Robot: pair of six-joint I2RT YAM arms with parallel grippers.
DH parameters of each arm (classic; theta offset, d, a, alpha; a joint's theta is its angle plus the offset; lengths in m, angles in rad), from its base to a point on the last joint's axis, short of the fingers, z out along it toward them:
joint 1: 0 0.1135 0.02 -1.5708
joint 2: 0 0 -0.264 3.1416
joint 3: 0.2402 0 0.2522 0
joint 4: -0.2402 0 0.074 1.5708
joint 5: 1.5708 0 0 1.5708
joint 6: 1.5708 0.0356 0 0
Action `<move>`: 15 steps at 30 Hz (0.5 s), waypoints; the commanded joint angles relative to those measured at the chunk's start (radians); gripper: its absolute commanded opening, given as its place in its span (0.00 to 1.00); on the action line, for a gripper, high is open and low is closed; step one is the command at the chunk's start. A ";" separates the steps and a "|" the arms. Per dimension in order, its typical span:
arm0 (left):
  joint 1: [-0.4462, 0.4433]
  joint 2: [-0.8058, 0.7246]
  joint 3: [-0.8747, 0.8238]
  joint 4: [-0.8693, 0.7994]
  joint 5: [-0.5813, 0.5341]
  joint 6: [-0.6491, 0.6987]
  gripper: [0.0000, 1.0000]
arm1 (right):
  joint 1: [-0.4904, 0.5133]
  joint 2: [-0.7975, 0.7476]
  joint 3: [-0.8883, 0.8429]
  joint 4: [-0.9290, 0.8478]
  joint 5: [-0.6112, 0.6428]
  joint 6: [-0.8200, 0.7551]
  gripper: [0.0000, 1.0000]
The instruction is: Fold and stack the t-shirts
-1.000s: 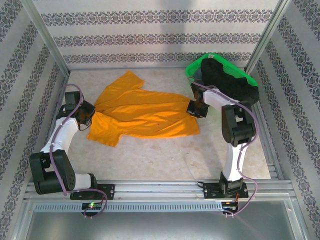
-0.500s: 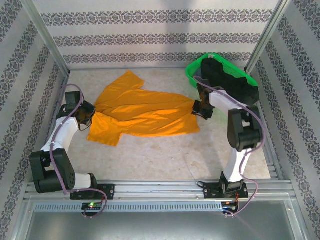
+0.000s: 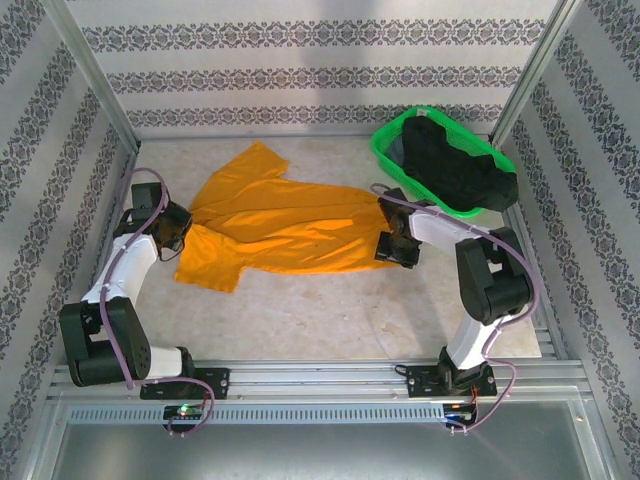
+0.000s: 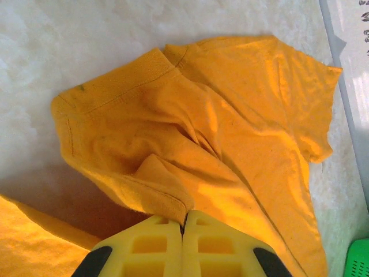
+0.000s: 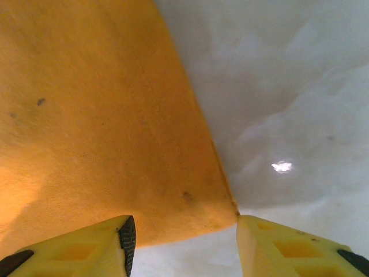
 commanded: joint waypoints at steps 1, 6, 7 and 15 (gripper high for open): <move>-0.012 0.001 0.023 0.025 0.009 -0.003 0.00 | -0.001 0.051 0.031 0.001 0.017 0.017 0.50; -0.012 0.001 0.023 0.027 0.010 -0.004 0.00 | -0.008 0.094 0.088 -0.015 0.019 -0.005 0.39; -0.012 -0.001 0.022 0.027 0.011 -0.005 0.00 | -0.014 0.101 0.097 -0.020 0.012 -0.006 0.35; -0.012 -0.006 0.028 0.033 0.026 -0.006 0.00 | -0.028 0.021 0.126 0.007 0.005 -0.032 0.00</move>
